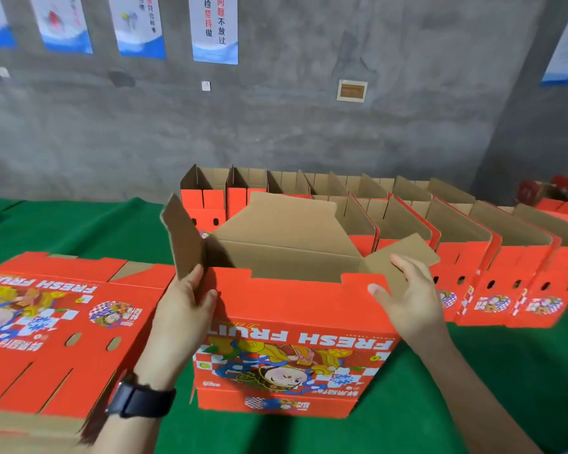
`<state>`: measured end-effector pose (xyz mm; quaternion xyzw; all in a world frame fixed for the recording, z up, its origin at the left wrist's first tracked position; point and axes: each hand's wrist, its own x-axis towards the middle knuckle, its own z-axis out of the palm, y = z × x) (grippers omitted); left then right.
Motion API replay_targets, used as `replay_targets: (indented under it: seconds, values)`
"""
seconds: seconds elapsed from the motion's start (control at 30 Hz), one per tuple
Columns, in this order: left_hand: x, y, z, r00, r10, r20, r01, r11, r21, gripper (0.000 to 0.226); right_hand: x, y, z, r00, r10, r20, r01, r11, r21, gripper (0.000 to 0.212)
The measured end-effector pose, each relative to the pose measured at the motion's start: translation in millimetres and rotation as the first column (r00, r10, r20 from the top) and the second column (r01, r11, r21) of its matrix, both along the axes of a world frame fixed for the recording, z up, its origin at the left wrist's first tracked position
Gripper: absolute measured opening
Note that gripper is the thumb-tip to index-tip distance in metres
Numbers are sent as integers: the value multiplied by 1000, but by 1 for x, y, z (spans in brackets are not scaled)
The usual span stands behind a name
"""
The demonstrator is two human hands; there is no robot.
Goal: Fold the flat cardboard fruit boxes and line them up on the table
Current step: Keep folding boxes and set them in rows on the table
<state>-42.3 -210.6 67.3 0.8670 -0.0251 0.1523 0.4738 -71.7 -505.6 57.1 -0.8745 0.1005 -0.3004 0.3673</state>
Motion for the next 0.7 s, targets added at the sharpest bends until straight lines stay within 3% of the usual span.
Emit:
replay_targets:
  seconds: [0.13,0.27,0.4,0.57,0.7]
  values:
    - [-4,0,0,1000,-22,-4,22,978,209,44,0,7,-4,998,30,-62,-36,994,-105,65]
    - [2,11,-5,999,-48,6,40,887,460,47,-4,11,-12,992,88,-94,-106,973,-205,69]
    - [1,14,-15,995,-102,15,86,902,424,57,-3,13,-14,983,98,-153,-132,965,-227,71]
    - [6,24,-20,913,-377,158,300,881,365,89,3,13,-11,968,156,-195,-197,957,-213,71]
    - [17,27,-26,896,-426,124,379,880,288,66,2,15,-10,973,180,-143,-208,954,-214,82]
